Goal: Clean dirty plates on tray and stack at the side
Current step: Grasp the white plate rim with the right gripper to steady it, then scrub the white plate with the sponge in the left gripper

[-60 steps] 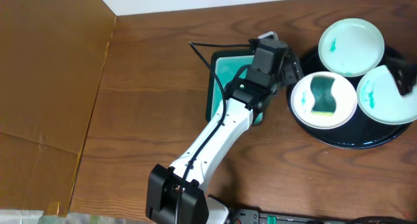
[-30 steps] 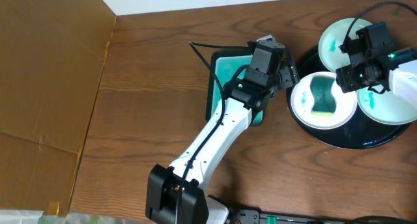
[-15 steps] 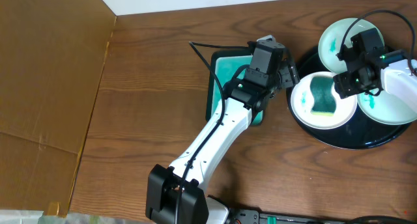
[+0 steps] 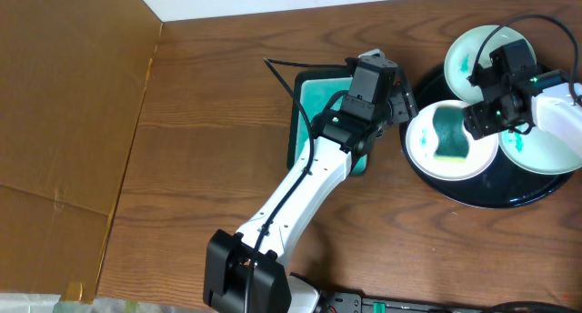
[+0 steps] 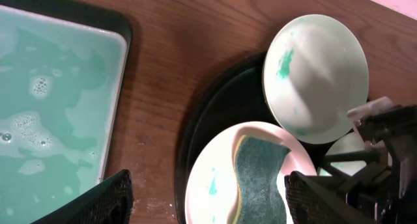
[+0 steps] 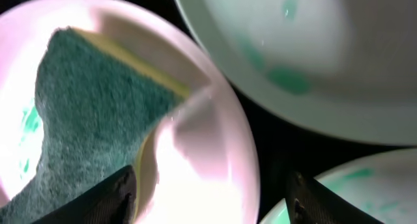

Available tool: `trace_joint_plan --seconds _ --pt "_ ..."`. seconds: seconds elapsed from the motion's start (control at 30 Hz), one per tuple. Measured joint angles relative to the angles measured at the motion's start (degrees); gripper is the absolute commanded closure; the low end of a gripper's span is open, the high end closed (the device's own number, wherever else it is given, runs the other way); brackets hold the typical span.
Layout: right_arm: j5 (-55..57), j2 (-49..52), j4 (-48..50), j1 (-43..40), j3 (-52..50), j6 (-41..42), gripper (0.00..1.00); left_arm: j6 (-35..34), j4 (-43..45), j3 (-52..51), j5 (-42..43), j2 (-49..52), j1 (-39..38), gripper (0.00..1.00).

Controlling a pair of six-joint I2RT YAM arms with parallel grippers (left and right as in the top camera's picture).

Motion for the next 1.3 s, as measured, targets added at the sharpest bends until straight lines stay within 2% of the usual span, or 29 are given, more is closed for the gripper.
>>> trace_joint_plan --seconds 0.13,0.53,0.6,0.7,0.8,0.87,1.13,1.23,1.3 --pt "-0.5 0.0 -0.6 0.0 0.0 0.0 0.29 0.0 0.0 0.0 0.0 0.0 0.0 0.25" --pt "-0.5 0.0 -5.4 0.0 -0.5 2.4 0.41 0.0 -0.2 0.0 0.0 0.0 0.0 0.25" --pt "-0.2 0.0 -6.6 -0.1 -0.6 2.6 0.45 0.0 -0.2 0.0 0.2 0.0 0.0 0.25" --pt "1.0 0.0 -6.9 -0.7 -0.6 3.4 0.55 0.4 -0.2 0.0 1.6 0.0 0.0 0.25" --pt "1.9 0.0 -6.9 -1.9 -0.6 4.2 0.57 1.7 -0.1 0.0 3.5 0.2 -0.5 0.25" --pt "2.2 0.0 -6.8 -2.6 -0.6 4.4 0.61 2.2 0.4 0.0 4.6 0.8 -1.2 0.18" --pt "0.7 0.0 -6.2 -2.8 -0.7 4.8 0.64 3.0 4.9 0.0 6.8 7.3 -5.4 0.18" --pt "0.2 0.0 -5.7 -2.5 -0.7 5.0 0.68 3.0 5.2 0.0 7.0 8.9 -5.6 0.23" --pt "0.0 0.0 -5.7 -2.5 -0.7 5.2 0.76 3.2 5.2 0.0 7.0 9.4 -5.6 0.32"
